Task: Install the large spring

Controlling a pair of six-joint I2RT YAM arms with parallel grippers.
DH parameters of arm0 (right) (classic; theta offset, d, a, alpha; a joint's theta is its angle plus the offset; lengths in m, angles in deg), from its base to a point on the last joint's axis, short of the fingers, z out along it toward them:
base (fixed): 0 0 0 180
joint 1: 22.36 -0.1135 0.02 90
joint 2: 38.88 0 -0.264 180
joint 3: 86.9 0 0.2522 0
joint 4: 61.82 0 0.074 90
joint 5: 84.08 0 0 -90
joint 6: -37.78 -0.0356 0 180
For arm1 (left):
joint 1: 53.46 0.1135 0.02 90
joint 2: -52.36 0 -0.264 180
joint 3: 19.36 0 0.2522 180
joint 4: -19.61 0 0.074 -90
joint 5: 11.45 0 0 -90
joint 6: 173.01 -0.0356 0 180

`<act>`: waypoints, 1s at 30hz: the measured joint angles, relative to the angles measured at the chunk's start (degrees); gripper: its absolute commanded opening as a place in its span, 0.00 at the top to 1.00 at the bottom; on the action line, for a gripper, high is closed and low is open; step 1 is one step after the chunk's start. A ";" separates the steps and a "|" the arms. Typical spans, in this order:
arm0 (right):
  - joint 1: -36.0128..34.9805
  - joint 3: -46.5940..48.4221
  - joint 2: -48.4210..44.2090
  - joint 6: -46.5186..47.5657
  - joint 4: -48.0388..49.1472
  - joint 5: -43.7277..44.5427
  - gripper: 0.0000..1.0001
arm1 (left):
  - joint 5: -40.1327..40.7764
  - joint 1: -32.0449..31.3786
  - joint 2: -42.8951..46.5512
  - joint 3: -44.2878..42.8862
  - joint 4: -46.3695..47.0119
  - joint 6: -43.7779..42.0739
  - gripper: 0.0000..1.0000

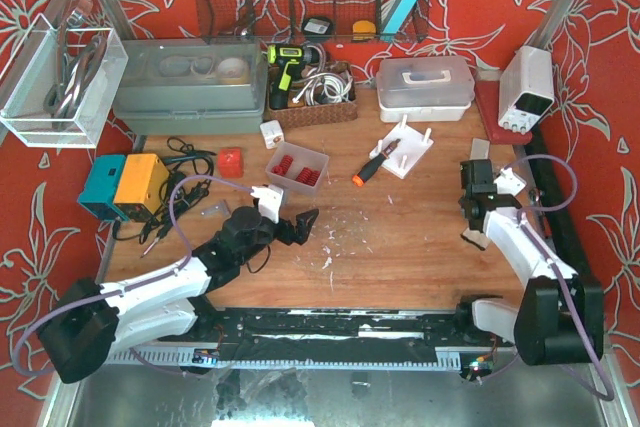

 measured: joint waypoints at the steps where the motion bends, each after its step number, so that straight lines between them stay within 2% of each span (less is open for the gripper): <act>1: 0.00 0.00 -0.79 0.87 0.85 -0.83 0.48 | 0.00 0.00 0.00 0.00 -0.02 0.00 0.01; 5: 0.00 0.07 -4.17 4.13 3.61 -5.44 0.39 | 0.79 0.00 -0.07 0.00 -0.07 0.07 0.01; 12: -1.38 5.29 -5.01 6.67 3.39 -14.69 0.32 | 3.48 0.00 -0.55 -0.02 -1.46 0.57 0.01; 18: -11.13 6.56 -5.79 2.29 5.18 -18.73 0.23 | 6.82 0.00 0.35 0.00 -2.36 0.90 0.01; 24: -21.88 10.08 3.19 -3.82 9.46 -19.26 0.25 | 6.51 0.00 2.78 1.14 -1.36 0.83 0.01; 27: -24.35 12.07 9.33 -6.05 12.52 -19.52 0.30 | 5.95 0.00 2.75 1.36 -1.18 0.70 0.01; 30: -25.46 13.22 14.97 -7.82 16.85 -19.91 0.30 | 5.53 0.00 2.75 1.36 -1.03 0.63 0.01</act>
